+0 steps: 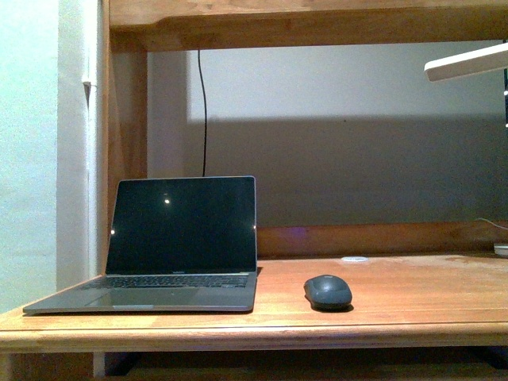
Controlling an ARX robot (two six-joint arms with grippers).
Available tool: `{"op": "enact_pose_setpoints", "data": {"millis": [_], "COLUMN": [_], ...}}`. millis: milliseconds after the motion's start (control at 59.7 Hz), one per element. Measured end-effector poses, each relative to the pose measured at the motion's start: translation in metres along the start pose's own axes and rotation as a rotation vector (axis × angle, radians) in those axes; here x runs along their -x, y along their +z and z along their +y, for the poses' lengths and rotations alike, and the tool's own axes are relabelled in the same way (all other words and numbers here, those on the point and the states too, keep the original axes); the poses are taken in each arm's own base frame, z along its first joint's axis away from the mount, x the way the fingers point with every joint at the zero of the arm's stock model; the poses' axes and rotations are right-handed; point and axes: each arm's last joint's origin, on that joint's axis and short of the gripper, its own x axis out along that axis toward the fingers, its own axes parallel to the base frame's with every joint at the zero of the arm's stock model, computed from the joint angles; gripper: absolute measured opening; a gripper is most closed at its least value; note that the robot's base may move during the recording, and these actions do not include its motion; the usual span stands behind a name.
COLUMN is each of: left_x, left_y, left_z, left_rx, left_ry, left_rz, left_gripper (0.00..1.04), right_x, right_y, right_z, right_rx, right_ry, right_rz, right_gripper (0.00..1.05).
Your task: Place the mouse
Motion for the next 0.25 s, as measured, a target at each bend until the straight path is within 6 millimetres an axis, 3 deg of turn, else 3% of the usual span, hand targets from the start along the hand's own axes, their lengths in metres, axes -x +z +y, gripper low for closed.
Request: {"op": "enact_pose_setpoints", "data": {"millis": [251], "left_x": [0.0000], "left_y": [0.0000], "left_z": [0.0000], "left_rx": [0.000], "left_ry": [0.000], "left_rz": [0.000], "left_gripper": [0.97], "right_x": [0.0000], "right_y": [0.0000], "right_z": [0.0000], "right_rx": [0.000], "right_ry": [0.000], "right_rz": [0.000], "right_gripper": [0.97]}}
